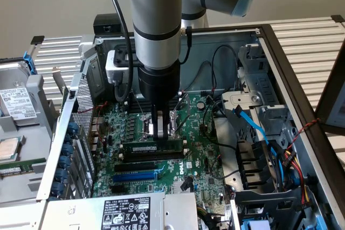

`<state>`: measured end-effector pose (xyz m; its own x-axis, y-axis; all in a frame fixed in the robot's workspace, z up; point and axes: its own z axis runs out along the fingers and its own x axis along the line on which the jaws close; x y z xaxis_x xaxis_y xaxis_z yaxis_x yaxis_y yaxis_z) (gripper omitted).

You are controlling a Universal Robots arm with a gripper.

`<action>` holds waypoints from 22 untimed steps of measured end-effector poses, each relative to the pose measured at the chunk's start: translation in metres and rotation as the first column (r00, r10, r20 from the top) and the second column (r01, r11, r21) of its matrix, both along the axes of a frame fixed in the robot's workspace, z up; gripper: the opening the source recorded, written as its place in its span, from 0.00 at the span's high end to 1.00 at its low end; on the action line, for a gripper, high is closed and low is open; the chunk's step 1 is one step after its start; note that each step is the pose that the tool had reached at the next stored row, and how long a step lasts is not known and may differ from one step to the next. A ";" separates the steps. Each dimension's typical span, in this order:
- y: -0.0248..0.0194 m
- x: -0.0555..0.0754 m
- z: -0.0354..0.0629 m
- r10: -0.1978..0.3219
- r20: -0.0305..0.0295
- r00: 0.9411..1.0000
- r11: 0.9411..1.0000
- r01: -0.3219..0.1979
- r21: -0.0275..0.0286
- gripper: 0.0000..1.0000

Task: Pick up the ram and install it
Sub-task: 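Insert the ram into the slot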

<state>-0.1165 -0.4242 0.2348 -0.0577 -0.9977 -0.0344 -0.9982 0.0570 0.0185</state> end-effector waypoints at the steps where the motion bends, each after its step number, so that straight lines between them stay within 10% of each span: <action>1: 0.0000 0.000 0.0000 0.000 0.000 1.000 1.000 0.000 0.000 0.87; 22: -0.0003 0.000 -0.0014 0.010 0.001 1.000 1.000 -0.010 -0.002 0.87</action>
<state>-0.1164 -0.4245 0.2334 -0.0478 -0.9983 -0.0323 -0.9987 0.0473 0.0174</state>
